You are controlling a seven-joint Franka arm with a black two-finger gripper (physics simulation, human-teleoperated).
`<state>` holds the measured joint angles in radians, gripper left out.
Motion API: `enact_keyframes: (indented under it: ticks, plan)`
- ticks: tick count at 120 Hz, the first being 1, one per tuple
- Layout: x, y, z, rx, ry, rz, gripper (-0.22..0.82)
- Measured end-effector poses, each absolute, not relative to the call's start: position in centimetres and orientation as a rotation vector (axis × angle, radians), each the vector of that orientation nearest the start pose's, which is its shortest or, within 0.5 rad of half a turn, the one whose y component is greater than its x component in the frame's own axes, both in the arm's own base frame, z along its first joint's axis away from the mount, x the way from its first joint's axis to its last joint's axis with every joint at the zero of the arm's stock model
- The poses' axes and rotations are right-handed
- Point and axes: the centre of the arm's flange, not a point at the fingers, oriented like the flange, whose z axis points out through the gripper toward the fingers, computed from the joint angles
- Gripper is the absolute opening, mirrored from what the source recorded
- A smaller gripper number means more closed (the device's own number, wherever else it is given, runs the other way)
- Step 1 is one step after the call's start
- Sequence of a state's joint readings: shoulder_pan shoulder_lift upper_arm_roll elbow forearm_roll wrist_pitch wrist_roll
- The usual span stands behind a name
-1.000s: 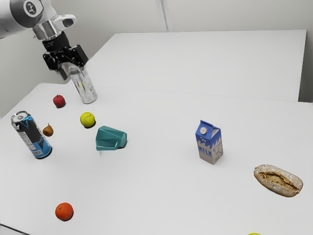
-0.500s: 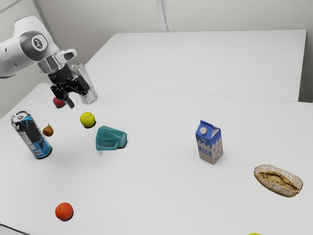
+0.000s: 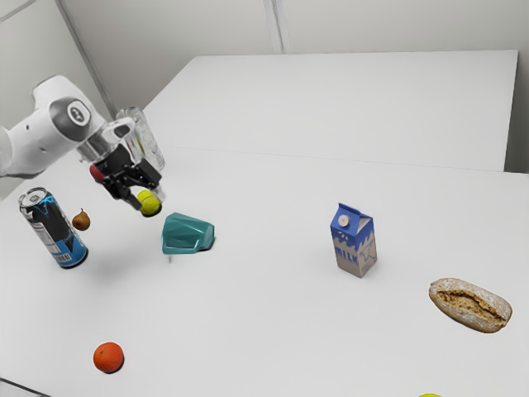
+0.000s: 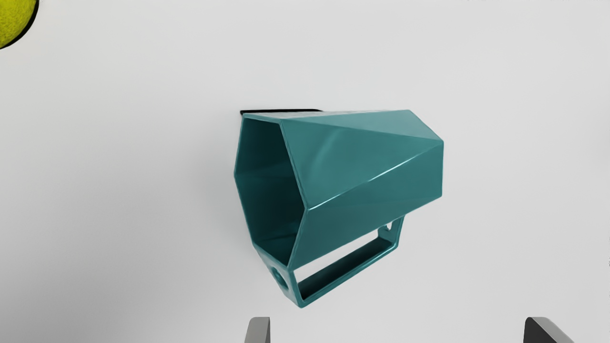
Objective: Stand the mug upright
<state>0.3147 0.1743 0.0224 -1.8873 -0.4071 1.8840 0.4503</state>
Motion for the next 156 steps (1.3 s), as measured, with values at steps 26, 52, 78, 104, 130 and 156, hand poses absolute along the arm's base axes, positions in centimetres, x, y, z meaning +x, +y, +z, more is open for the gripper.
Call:
enact_keyframes:
  ticks: [26, 52, 78, 104, 130, 156]
  plan:
    - [56.7, 16.4, 38.2, -3.593, -0.056, -0.028, 0.58]
    - [57.0, 16.8, 36.2, -3.617, -0.029, -0.06, 0.58]
    - [57.2, 16.8, 34.6, -3.643, -0.001, -0.069, 0.58]
    - [57.2, 16.5, 32.9, -3.699, -0.017, -0.109, 0.58]
    - [56.9, 16.5, 31.4, -3.76, -0.05, -0.169, 0.57]
    - [56.7, 16.3, 30.4, -3.83, -0.099, -0.304, 0.56]
